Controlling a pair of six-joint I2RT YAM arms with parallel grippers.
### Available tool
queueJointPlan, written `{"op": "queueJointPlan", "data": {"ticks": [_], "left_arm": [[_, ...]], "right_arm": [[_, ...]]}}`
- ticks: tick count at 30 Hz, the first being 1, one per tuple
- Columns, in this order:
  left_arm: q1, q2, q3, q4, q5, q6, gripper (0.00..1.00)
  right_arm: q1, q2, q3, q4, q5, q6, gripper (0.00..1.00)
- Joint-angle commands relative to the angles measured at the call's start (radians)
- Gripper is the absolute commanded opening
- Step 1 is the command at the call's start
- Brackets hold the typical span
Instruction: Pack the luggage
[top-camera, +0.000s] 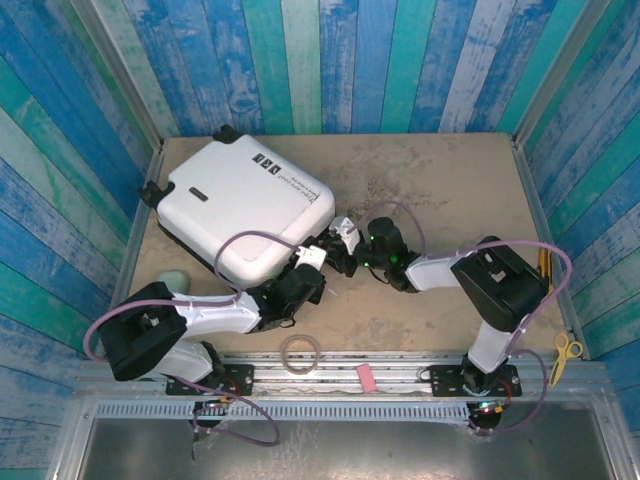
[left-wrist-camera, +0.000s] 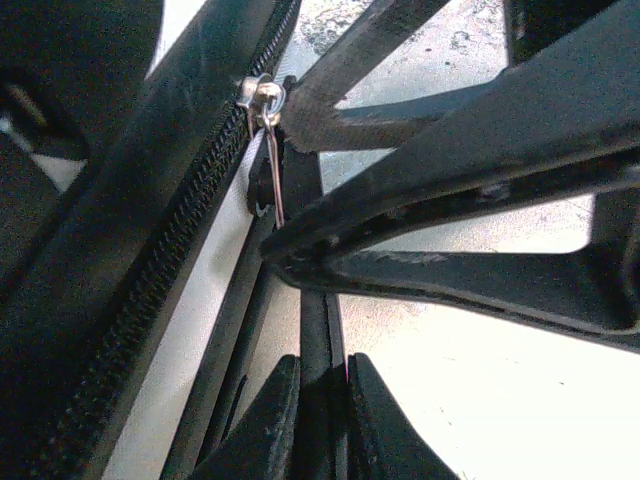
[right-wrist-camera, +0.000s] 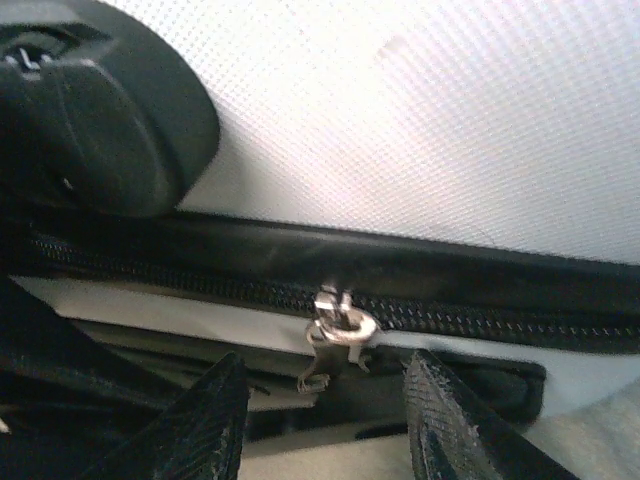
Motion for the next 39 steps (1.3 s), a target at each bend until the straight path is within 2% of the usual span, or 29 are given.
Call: {"op": "queueJointPlan", "data": {"ticks": [1,8,12,15,19,27,33,37,39], "left_arm": [[-0.003,0.013,-0.074,-0.107,0.066,-0.097,0.00],[-0.004,0.033,-0.081,-0.067,0.082,-0.092,0.00],[-0.004,0.043,-0.078,-0.058,0.082,-0.090,0.00],[-0.005,0.034,-0.087,-0.047,0.075,-0.102,0.00],[-0.004,0.012,-0.123,-0.006,0.068,-0.122,0.00],[-0.004,-0.010,-0.155,0.014,0.058,-0.136,0.00],[-0.005,-0.004,-0.158,0.020,0.057,-0.138,0.00],[-0.004,0.008,-0.159,0.030,0.059,-0.135,0.00],[-0.004,0.010,-0.159,0.035,0.060,-0.133,0.00]], "right_arm": [[0.019,0.040,0.017,0.087,0.072,0.059,0.43],[0.031,0.089,0.015,0.238,0.225,0.136,0.34],[0.032,0.083,0.003,0.289,0.271,0.144,0.20],[0.026,0.037,-0.013,0.257,0.248,0.122,0.00],[-0.027,-0.019,-0.005,0.162,0.077,0.133,0.00],[-0.152,-0.038,0.035,0.079,-0.268,0.165,0.00],[-0.182,-0.011,0.085,0.053,-0.508,0.174,0.00],[-0.182,0.018,0.114,0.061,-0.592,0.206,0.00],[-0.182,0.012,0.104,0.039,-0.547,0.189,0.00]]}}
